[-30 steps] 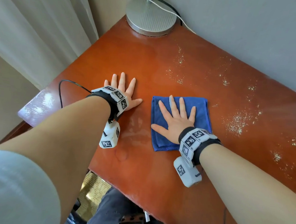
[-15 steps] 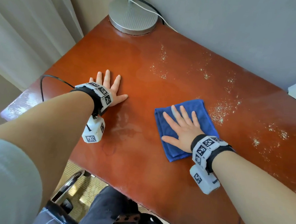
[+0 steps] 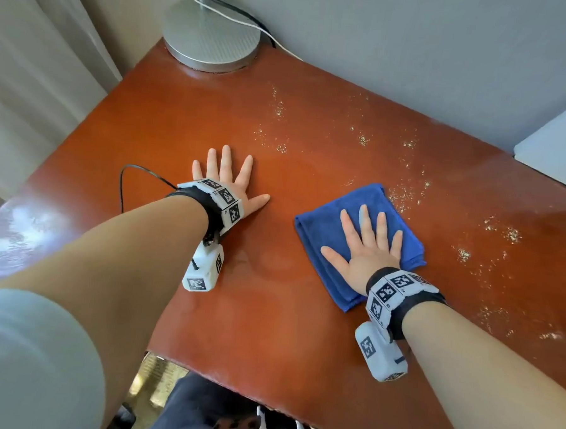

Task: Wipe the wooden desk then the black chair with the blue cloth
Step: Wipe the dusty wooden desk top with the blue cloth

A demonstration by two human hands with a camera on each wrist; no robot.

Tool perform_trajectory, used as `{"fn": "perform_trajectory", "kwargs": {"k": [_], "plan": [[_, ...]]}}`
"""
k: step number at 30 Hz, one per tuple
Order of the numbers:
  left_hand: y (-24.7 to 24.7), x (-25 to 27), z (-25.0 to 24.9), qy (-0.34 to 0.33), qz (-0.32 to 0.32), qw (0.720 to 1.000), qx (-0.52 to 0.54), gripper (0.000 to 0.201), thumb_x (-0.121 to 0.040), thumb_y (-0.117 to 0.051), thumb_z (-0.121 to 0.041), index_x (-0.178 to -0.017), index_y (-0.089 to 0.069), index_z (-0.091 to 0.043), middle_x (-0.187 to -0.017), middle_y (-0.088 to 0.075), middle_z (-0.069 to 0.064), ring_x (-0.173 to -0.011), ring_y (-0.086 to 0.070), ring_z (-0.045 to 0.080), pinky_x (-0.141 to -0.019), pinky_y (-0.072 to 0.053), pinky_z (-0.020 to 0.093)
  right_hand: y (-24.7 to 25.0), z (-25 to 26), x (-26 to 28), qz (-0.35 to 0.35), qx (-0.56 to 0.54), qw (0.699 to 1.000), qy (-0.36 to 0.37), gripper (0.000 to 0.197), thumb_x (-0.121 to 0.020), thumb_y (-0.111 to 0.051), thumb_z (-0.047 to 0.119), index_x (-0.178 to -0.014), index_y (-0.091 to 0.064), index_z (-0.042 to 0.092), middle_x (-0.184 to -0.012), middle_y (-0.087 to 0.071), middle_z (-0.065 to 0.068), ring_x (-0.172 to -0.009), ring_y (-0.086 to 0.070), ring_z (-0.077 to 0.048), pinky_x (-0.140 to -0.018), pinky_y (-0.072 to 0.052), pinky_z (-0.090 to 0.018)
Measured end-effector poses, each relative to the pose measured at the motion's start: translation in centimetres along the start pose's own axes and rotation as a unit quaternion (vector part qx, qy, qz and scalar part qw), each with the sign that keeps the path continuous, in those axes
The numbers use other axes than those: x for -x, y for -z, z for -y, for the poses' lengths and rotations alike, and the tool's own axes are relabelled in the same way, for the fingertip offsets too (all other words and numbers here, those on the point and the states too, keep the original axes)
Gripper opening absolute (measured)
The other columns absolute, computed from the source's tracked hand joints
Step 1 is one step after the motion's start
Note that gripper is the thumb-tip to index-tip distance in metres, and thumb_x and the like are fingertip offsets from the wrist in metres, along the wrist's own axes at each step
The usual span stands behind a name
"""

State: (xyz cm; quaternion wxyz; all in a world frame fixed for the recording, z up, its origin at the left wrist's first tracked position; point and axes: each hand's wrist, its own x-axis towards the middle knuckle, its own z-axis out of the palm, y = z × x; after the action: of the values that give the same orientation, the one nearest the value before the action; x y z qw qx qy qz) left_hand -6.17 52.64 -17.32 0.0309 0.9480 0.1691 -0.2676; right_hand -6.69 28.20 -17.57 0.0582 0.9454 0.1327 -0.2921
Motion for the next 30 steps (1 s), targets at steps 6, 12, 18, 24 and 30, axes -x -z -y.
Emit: {"fn": "perform_trajectory", "kwargs": {"k": [6, 12, 18, 24, 30], "plan": [[-0.2, -0.5, 0.2, 0.003, 0.007, 1.0, -0.005, 0.084, -0.084, -0.02, -0.076, -0.146, 0.019, -0.034, -0.154, 0.026, 0.006, -0.142, 0.019, 0.032, -0.114, 0.005, 0.053, 2.9, -0.7, -3.2, 0.026, -0.007, 0.998, -0.05, 0.078, -0.084, -0.013, 0.074, -0.143, 0.022, 0.037, -0.151, 0.033, 0.003, -0.14, 0.026, -0.029, -0.112, 0.01, -0.056], [0.1, -0.3, 0.0, 0.003, 0.015, 1.0, -0.007, 0.084, -0.085, -0.022, -0.075, -0.146, 0.019, -0.034, -0.154, 0.026, 0.004, -0.142, 0.019, 0.032, -0.114, 0.006, 0.052, 3.4, 1.9, -3.7, 0.016, 0.022, 0.998, 0.055, 0.077, -0.085, -0.013, 0.073, -0.144, 0.021, 0.037, -0.15, 0.034, 0.003, -0.138, 0.029, -0.031, -0.11, 0.013, -0.057], [0.6, -0.3, 0.1, 0.007, 0.034, 0.999, -0.009, 0.085, -0.085, -0.022, -0.076, -0.146, 0.019, -0.034, -0.154, 0.028, 0.004, -0.142, 0.019, 0.031, -0.114, 0.005, 0.052, 2.0, -2.7, -1.6, 0.039, 0.053, 0.995, 0.076, 0.079, -0.084, -0.015, 0.074, -0.143, 0.022, 0.036, -0.15, 0.034, 0.006, -0.138, 0.031, -0.024, -0.112, 0.016, -0.049], [0.3, -0.7, 0.2, 0.005, 0.034, 0.999, -0.007, 0.086, -0.084, -0.021, -0.077, -0.145, 0.02, -0.035, -0.154, 0.027, 0.004, -0.142, 0.019, 0.032, -0.113, 0.004, 0.053, 3.6, -2.7, -4.0, 0.034, 0.016, 0.999, -0.025, 0.079, -0.085, -0.016, 0.073, -0.143, 0.022, 0.037, -0.15, 0.033, 0.004, -0.139, 0.027, -0.027, -0.113, 0.012, -0.052], [0.6, -0.6, 0.3, 0.001, 0.043, 0.999, 0.006, 0.086, -0.084, -0.024, -0.076, -0.145, 0.02, -0.035, -0.154, 0.028, 0.004, -0.142, 0.02, 0.032, -0.113, 0.006, 0.053, 4.2, 0.9, -4.6, 0.016, 0.022, 1.0, 0.008, 0.076, -0.086, -0.012, 0.071, -0.144, 0.022, 0.035, -0.15, 0.033, 0.002, -0.139, 0.028, -0.031, -0.112, 0.012, -0.056]]}}
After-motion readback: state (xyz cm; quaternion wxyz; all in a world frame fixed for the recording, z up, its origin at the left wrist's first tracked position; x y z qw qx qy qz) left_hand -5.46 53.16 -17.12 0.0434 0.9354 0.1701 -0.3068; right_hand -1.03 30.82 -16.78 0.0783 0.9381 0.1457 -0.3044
